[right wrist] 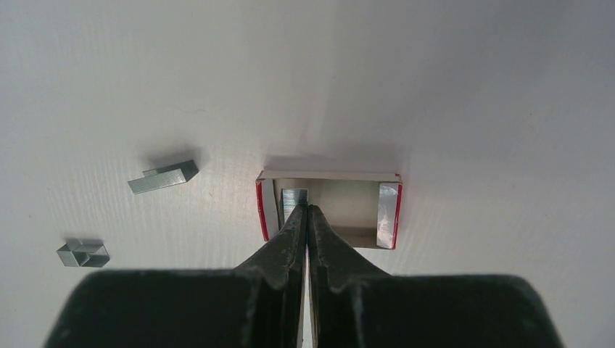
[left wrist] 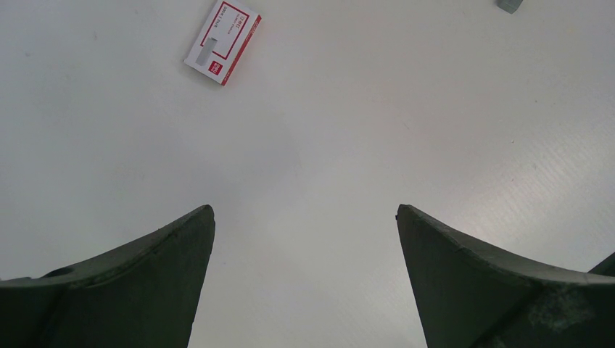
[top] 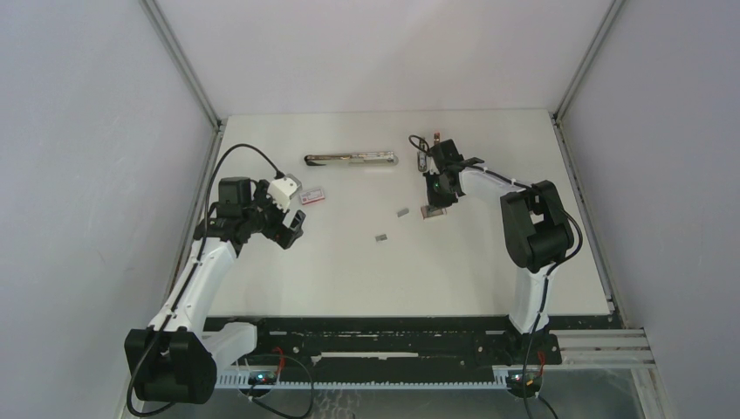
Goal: Unload the staples from the stapler
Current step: Place the staple in the staple box.
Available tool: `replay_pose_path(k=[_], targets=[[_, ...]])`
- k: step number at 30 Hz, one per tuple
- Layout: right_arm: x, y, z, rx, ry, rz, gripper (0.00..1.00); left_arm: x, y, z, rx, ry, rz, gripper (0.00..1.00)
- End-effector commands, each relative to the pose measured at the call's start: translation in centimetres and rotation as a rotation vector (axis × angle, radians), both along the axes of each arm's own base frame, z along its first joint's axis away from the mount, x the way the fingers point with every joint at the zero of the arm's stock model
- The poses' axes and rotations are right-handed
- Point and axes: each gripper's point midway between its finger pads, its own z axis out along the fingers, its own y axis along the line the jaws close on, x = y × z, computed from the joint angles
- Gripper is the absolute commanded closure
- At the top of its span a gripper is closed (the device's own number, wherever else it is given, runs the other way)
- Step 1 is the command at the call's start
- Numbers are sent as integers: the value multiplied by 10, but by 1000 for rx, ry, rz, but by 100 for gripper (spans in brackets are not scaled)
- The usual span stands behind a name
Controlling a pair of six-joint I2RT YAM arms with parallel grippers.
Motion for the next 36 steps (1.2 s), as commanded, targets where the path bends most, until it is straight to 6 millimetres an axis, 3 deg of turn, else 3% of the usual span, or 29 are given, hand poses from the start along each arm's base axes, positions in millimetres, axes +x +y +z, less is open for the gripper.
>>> replay_pose_path(k=[1,23,36], targets=[[9,7,13,15,-42,25,100,1,1,-1,-11,-10,5,0],[9,9,5,10,-22,43,100,1,0,-1,-11,-11,2,0],[10,13,11,10,-36,58,97,1,0,-1,-12,-11,3,0]])
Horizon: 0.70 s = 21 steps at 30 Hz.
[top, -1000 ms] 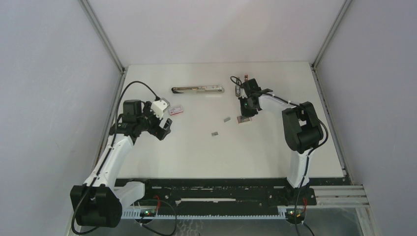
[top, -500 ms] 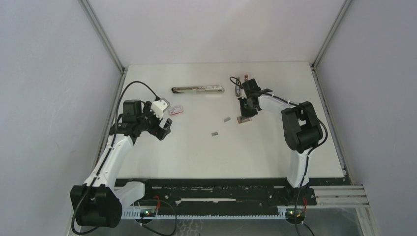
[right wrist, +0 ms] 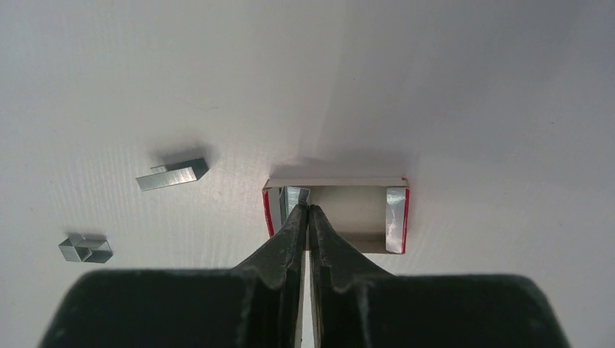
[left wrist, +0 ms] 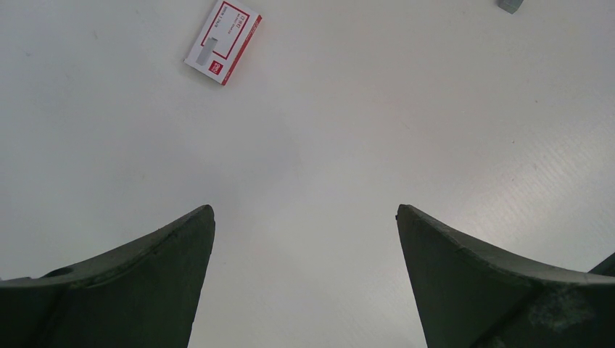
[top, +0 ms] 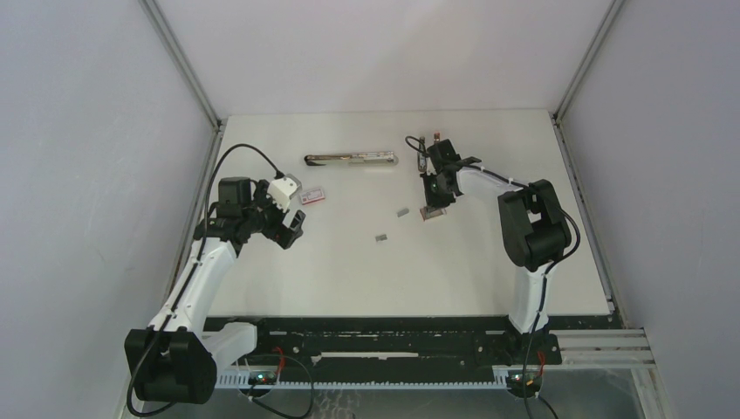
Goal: Unload the staples from the stapler
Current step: Place the staple in the staple box.
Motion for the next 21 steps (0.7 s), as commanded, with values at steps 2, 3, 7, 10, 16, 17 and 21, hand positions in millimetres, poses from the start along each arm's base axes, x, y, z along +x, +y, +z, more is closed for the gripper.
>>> replay_pose_path(k=[2,3,7,10,16,17,21], targets=[[13,9,14,10,-53,30,96,1,0,-1,-12,-11,3,0],[13,9,14,9,-54,32,96,1,0,-1,-12,-10,2,0],[12,8,13,4,-53,36,95,1,0,-2,-13,-9,1,0],[12,8,11,2,-49,36,94,1,0,-1,-13,-11,1,0],[12,9,13,-2,-52,38,92,1,0,-2,-13,-9,1,0],[12,9,14,-2,-54,39,92,1,0,-2,-13,-8,1,0],[14,9,19,-1,-65,36,90,1,0,-1,-13,-10,0,0]])
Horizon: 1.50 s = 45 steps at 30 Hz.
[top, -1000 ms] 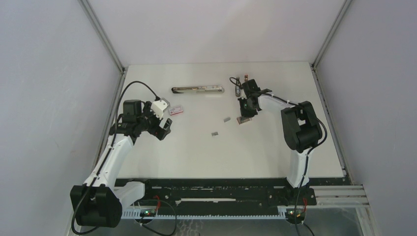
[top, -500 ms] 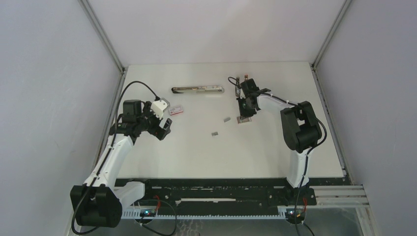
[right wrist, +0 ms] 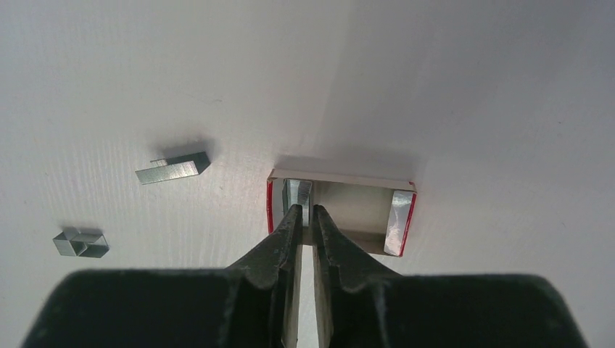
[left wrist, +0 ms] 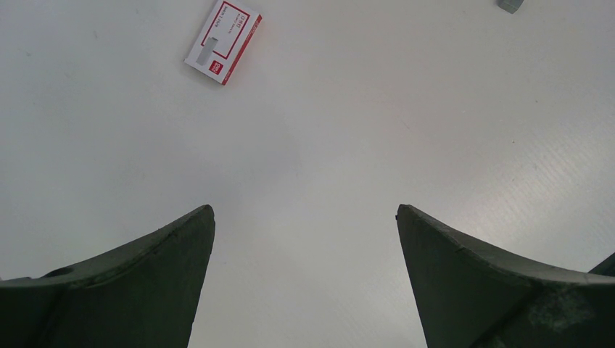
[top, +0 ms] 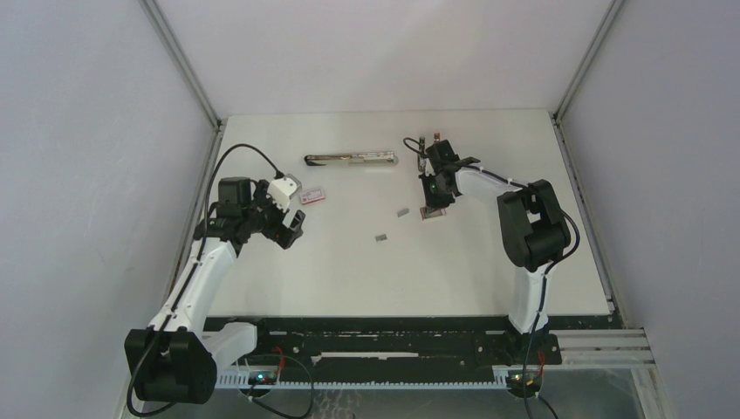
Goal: Unload the staples from the stapler
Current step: Place the staple in the staple box.
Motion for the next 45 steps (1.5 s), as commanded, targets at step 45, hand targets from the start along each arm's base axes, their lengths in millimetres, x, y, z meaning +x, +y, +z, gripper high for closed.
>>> replay_pose_path(k=[45], targets=[[27,14,18,-44,-84,39,93,1,0,-1,-12,-14,1,0]])
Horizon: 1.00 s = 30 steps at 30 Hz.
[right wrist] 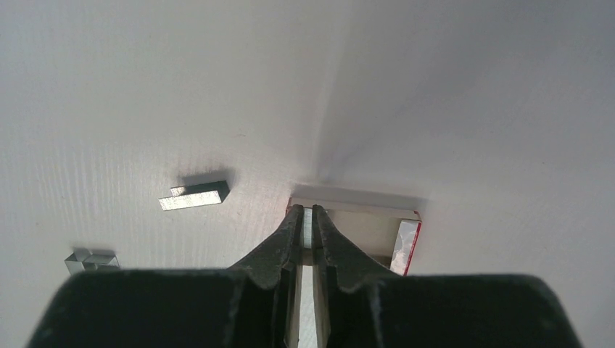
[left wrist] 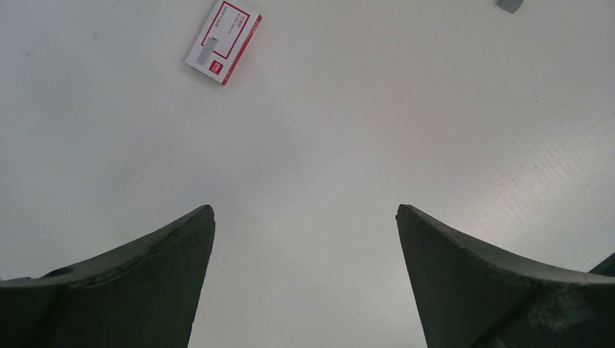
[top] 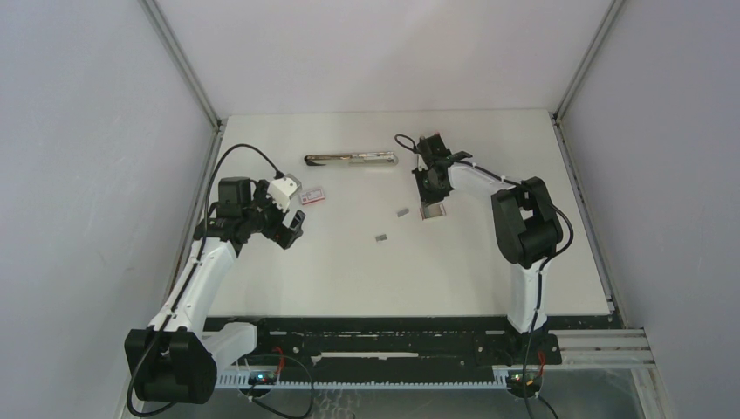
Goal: Unload the staples from the stapler
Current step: Place the staple in the staple box.
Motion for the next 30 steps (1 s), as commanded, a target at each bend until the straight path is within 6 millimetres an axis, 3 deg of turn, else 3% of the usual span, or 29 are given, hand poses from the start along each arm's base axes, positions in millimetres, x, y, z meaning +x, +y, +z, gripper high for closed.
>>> replay_pose_path(k=[1,14,19,25,30], targets=[[10,3,11,1,-45,9,93,1,0,0,-12,-16,1,0],[8,3,6,-7,-36,12,96,1,0,0,-12,-15,1,0],[10,5,16,9,-50,18,95,1,0,-1,-12,-12,0,0],[11,6,34,23,-87,20,82,1,0,-1,-12,-12,0,0],[8,3,33,8,-86,19,72,1,0,-1,-12,-13,2,0]])
